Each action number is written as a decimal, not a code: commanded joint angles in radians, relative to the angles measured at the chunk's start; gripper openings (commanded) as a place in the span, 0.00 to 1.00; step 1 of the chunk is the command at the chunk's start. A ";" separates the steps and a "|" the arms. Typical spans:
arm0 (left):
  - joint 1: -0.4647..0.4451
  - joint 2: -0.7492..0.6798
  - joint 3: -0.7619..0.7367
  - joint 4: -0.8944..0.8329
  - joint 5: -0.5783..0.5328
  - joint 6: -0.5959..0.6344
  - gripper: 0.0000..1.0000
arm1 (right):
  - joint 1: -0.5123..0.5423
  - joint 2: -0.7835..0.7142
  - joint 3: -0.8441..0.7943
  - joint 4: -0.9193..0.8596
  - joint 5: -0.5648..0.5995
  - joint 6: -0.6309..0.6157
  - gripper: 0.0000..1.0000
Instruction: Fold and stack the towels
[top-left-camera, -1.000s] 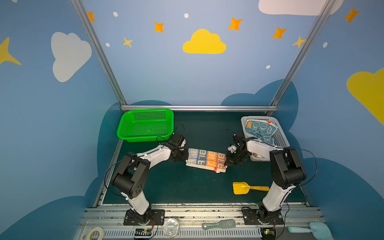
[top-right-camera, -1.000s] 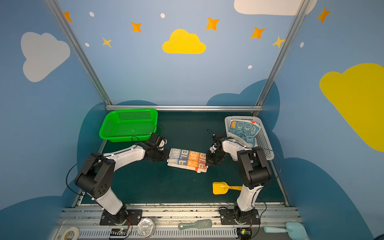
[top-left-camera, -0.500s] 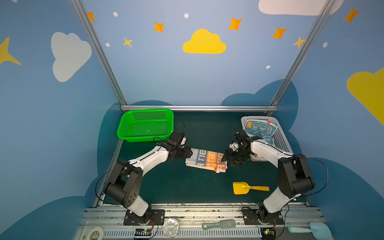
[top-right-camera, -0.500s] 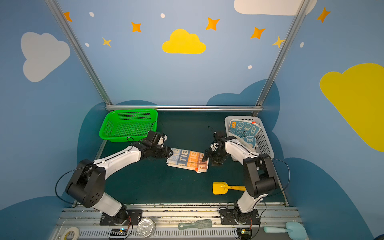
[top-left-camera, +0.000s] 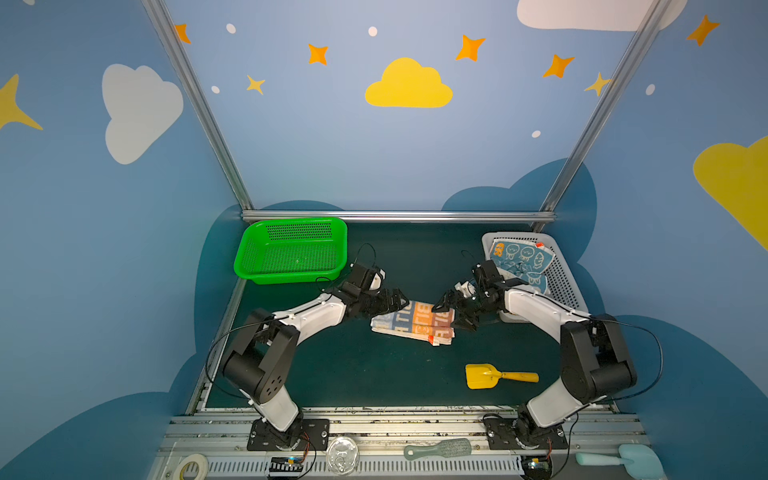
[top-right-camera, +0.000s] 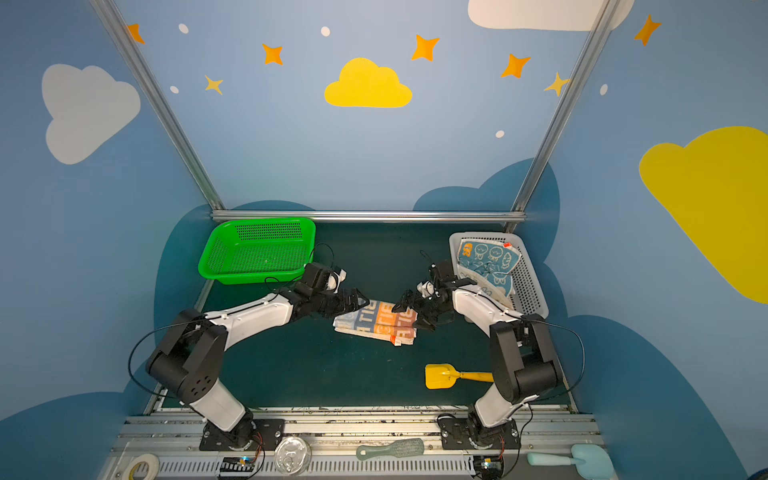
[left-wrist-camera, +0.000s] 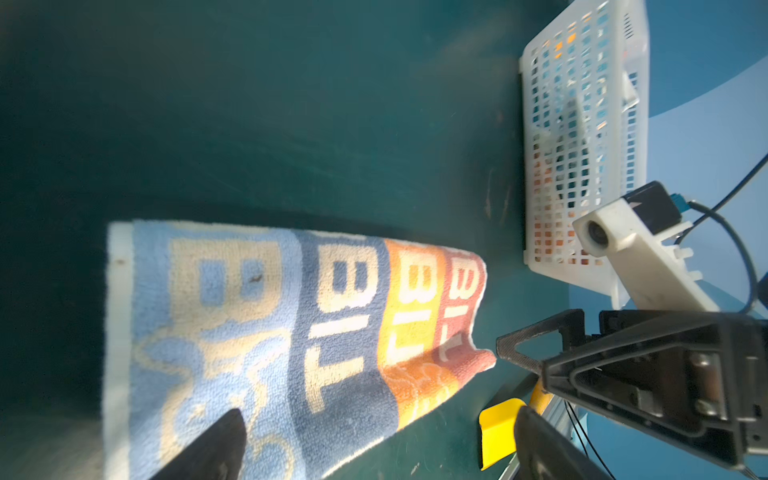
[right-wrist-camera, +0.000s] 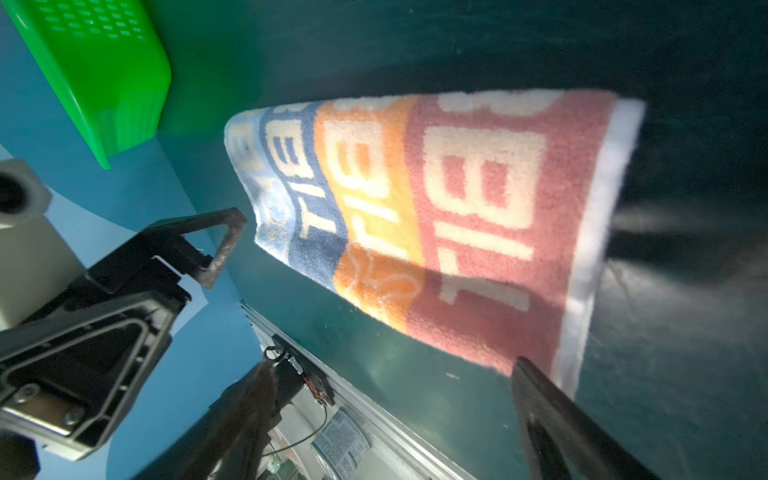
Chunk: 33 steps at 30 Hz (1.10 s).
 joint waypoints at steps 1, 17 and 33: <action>-0.004 0.011 -0.033 0.053 0.032 -0.046 1.00 | 0.014 0.025 -0.027 0.095 -0.060 0.056 0.89; -0.008 0.025 -0.147 0.094 0.016 -0.054 1.00 | 0.036 0.033 -0.162 0.079 -0.017 -0.001 0.89; 0.036 0.013 0.138 -0.328 -0.067 0.186 1.00 | -0.022 -0.011 0.094 -0.268 0.222 -0.187 0.90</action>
